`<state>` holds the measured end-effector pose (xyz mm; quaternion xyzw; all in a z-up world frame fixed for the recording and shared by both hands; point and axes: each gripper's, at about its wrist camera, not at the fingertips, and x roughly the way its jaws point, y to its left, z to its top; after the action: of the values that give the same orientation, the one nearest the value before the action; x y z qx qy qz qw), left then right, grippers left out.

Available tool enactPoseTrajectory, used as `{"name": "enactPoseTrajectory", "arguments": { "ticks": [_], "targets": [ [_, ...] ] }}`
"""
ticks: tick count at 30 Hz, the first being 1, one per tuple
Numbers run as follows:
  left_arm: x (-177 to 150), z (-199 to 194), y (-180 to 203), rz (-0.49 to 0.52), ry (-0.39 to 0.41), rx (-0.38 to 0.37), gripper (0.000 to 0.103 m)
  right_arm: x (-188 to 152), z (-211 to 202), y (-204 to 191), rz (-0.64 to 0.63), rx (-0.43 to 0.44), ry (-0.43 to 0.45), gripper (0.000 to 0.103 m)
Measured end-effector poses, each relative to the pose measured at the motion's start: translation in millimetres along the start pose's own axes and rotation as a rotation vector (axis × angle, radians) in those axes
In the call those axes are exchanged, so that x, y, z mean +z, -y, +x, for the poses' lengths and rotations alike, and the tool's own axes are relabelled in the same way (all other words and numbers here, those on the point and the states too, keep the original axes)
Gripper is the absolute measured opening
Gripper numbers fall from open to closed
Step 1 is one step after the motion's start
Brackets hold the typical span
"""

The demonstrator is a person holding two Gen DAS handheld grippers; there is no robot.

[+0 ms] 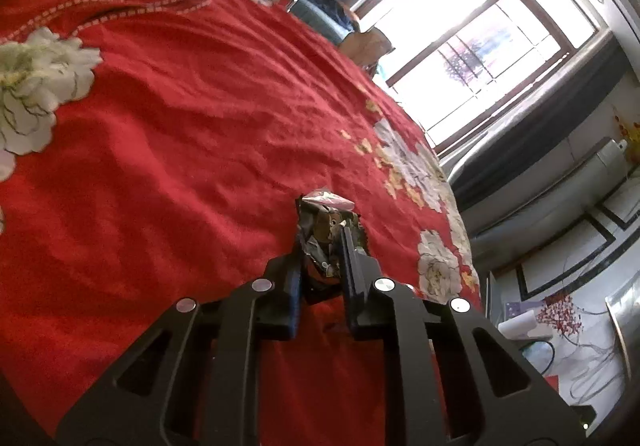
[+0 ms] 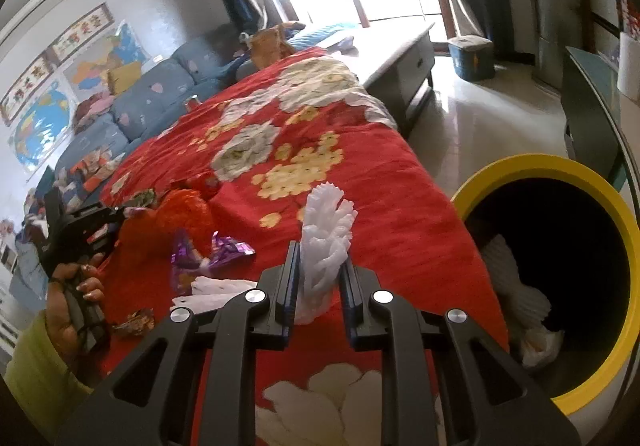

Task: Collect trash
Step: 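Carry the dark wrapper and foam net in both tools over the yellow-rimmed bin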

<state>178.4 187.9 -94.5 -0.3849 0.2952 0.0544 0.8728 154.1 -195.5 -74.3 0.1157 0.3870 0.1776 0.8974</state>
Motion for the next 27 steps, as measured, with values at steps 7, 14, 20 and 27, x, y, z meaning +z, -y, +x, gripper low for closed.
{"name": "enactPoseTrajectory", "arguments": {
  "ticks": [7, 14, 20, 27],
  "targets": [
    [-0.6, -31.0, 18.4, 0.065, 0.062, -0.031, 0.010, -1.6, -7.2, -16.1, -0.038, 0.044, -0.002, 0.018],
    [-4.1, -56.0, 44.6, 0.137, 0.094, -0.083, 0.010, 0.0, -15.4, -35.7, -0.074, 0.088, 0.016, 0.018],
    [-15.0, -68.0, 63.6, 0.178, 0.085, -0.138, 0.010, 2.5, -23.8, -44.0, -0.089, 0.103, 0.042, 0.018],
    [-29.9, -71.5, 86.2, 0.235, 0.062, -0.173, 0.010, 9.1, -37.0, -40.9, -0.082, 0.095, 0.084, 0.018]
  ]
}}
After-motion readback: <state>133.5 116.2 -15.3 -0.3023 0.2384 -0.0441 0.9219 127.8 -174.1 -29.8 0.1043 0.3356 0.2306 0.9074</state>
